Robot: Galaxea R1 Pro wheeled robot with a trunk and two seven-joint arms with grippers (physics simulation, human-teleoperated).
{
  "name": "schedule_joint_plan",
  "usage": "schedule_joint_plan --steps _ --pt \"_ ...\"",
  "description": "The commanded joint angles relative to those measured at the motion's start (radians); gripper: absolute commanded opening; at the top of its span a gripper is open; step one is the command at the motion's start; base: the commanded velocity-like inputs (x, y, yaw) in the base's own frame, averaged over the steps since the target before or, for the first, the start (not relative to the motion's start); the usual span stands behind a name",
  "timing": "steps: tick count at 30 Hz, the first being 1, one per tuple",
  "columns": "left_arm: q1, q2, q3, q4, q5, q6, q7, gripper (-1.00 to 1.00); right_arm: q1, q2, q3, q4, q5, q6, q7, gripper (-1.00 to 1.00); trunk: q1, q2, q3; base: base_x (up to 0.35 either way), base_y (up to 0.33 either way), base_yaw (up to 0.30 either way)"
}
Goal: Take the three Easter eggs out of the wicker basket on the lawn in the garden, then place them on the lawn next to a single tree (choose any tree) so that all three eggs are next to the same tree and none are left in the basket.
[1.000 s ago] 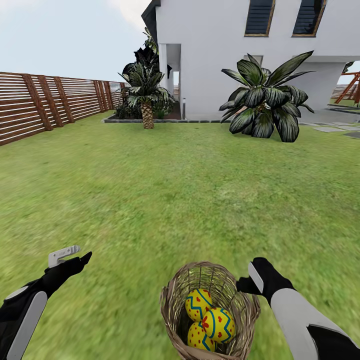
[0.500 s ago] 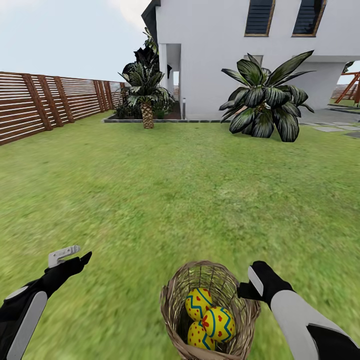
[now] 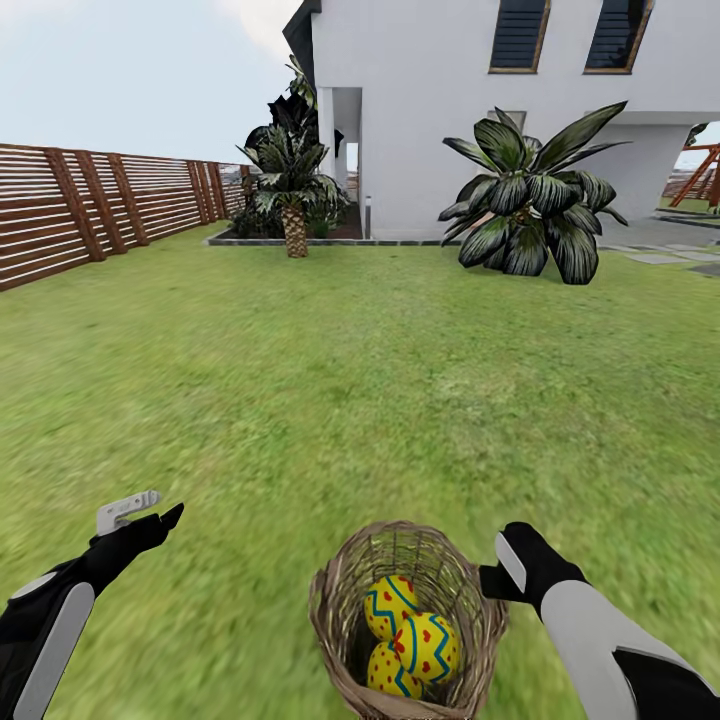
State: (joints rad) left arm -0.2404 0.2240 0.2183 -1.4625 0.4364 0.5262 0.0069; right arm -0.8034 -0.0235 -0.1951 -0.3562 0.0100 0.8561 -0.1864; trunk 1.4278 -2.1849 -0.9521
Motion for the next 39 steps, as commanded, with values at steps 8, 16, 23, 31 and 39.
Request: schedule_joint_plan --steps 8,16,23,31,39 --pt "0.0 0.0 -0.019 0.0 0.007 0.005 0.002 1.0 0.0 0.002 -0.006 -0.001 0.001 0.003 -0.003 -1.0 -0.031 0.056 0.024 0.0 0.0 0.0" --pt "-0.002 0.0 -0.032 0.028 0.004 -0.016 0.007 1.0 0.001 0.012 -0.002 -0.016 -0.011 -0.037 0.01 -1.0 -0.062 0.112 0.049 0.0 0.0 0.0" --pt "-0.002 0.0 -0.042 0.046 0.001 -0.023 0.009 1.0 0.001 0.011 -0.008 -0.018 -0.012 -0.04 0.013 -1.0 -0.088 0.161 0.071 0.0 0.0 0.0" --pt "-0.002 0.0 -0.061 0.056 0.0 -0.05 0.01 1.0 0.003 0.011 -0.009 -0.018 -0.012 -0.04 0.013 -1.0 -0.119 0.217 0.096 0.0 0.0 0.0" --pt "-0.003 0.0 -0.071 0.093 -0.001 -0.067 0.01 1.0 0.004 0.008 -0.014 -0.018 -0.013 -0.041 0.015 -1.0 -0.15 0.273 0.121 0.0 0.0 -0.109"
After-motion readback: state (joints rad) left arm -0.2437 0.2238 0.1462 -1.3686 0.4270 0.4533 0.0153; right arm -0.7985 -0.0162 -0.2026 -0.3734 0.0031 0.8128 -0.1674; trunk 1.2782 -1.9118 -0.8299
